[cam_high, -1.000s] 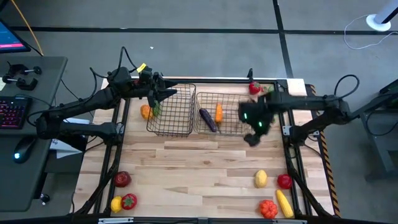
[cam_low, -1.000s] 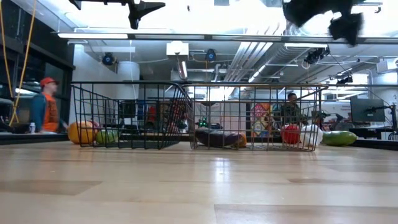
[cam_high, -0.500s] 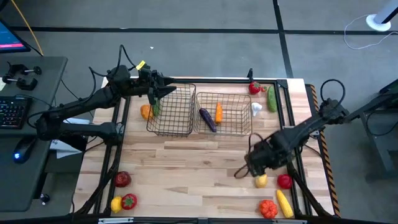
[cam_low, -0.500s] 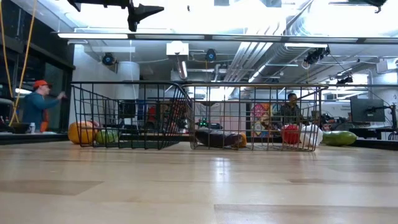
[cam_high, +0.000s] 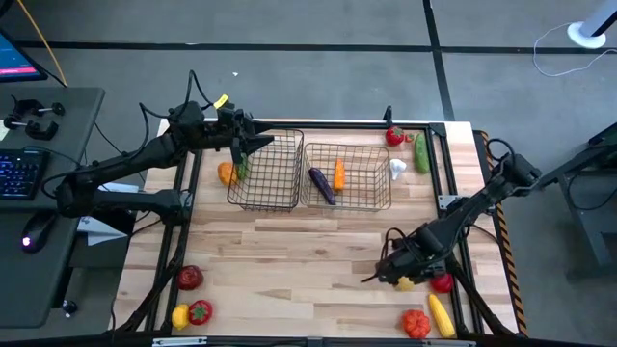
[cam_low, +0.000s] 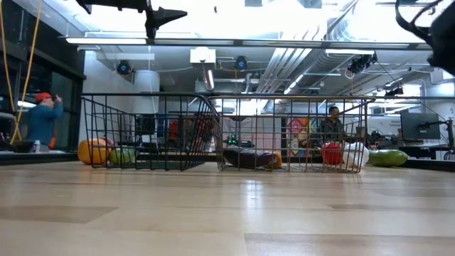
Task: Sort produce into baskets
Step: Put the right lemon into the left black wire basket
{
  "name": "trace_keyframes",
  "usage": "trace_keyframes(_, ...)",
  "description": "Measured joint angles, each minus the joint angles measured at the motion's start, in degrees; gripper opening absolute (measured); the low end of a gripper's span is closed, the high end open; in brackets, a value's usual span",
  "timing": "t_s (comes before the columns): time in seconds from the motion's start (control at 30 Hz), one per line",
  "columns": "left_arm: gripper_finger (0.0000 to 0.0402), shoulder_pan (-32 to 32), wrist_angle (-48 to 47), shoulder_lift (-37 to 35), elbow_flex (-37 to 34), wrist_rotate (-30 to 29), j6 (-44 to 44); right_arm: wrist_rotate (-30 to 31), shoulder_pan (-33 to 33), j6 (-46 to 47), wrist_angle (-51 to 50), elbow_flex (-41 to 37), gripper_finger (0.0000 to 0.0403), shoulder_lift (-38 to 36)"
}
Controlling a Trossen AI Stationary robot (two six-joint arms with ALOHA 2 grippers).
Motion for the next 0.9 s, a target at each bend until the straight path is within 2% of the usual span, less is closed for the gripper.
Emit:
trace_keyframes(0.2,0.0275,0.00,0.02,0.00,0.00,0.00,0.02,0.10,0.04,2.59,0.44,-4.05,0.0286,-0.04)
trace_keyframes(0.47,0.0275,0.00,0.02,0.00,0.00,0.00,0.02,0.98,0.04,4.61,10.19,-11.46,0.0286,-0.04)
trace_keyframes(0.63,0.0275,0.00,0.04,0.00,0.00,0.00,0.02,1.35,0.04,3.31,10.84,-14.77,0.0284,-0.04)
trace_keyframes(0.8,0.0275,0.00,0.36,0.00,0.00,-0.04,0.00,4.78,-0.13,-3.30,10.24,-12.31,0.0245,-0.21)
trace_keyframes(0.9,0.0275,-0.02,0.38,0.01,0.00,-0.89,-0.05,9.46,-0.27,-7.27,6.04,-8.57,0.0215,-0.88)
